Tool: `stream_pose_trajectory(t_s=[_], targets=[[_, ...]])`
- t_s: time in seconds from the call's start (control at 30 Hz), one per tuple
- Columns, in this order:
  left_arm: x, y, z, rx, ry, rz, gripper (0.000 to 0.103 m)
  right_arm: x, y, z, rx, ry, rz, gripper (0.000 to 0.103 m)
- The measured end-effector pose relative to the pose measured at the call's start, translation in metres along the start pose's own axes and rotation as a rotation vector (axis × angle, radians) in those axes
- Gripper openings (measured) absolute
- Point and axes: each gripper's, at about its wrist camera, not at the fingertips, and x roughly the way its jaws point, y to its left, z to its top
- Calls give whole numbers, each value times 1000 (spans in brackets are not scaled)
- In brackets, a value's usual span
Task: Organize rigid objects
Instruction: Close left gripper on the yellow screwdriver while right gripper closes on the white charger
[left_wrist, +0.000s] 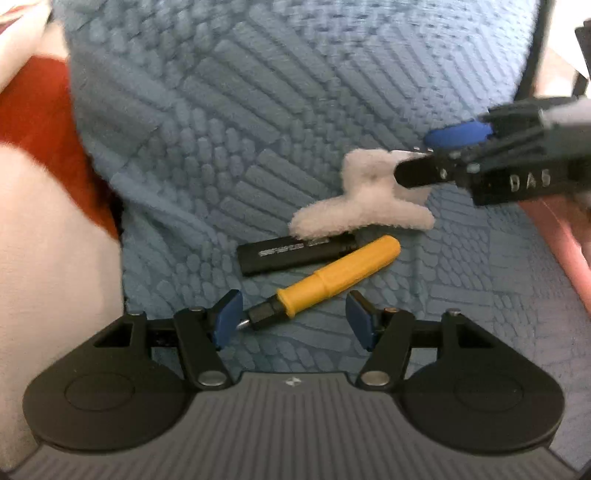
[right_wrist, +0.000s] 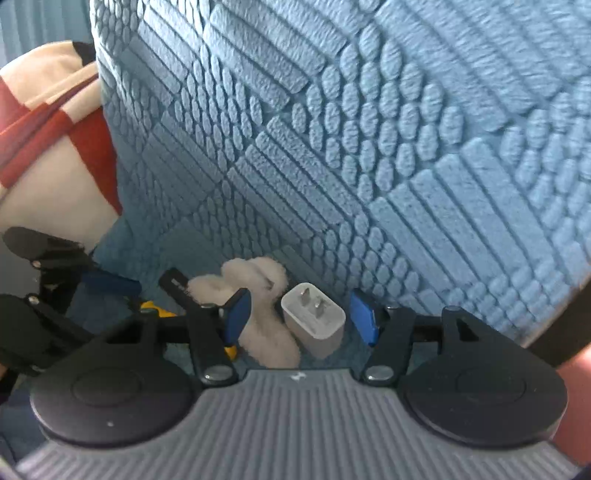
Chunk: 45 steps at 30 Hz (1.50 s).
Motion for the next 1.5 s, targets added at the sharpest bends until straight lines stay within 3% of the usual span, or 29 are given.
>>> stream_pose_trajectory(t_s=[0.07, 0.17, 0.27, 0.3, 0.37, 0.4, 0.63, 0.87, 1.13, 1.5], targets=[[-1, 5, 0, -36, 5, -48, 66, 8, 0, -1, -11, 22, -2, 61], [3, 3, -2, -7, 3, -12, 66, 12, 0, -11, 4, 52, 14, 62], [2, -3, -2, 8, 9, -26, 65, 8, 0, -14, 26, 41, 22, 56], [1, -5, -2, 14, 10, -27, 63, 7, 1, -15, 19, 37, 15, 52], [1, -8, -2, 35, 11, 5, 47, 4, 4, -16, 8, 36, -10, 40], [0, -9, -2, 36, 15, 16, 46, 6, 8, -16, 1, 37, -25, 36], [-13, -21, -6, 49, 38, 25, 30, -8, 3, -21, 35, 37, -22, 35], [-34, -43, -19, -55, 23, -9, 19, -41, 5, -39, 69, 51, -59, 35], [-42, -71, -37, -153, 12, 8, 18, -64, 19, -66, 19, 103, -75, 35], [-72, -99, -84, -284, -9, -51, 17, -96, 62, -111, -43, 118, -83, 34]])
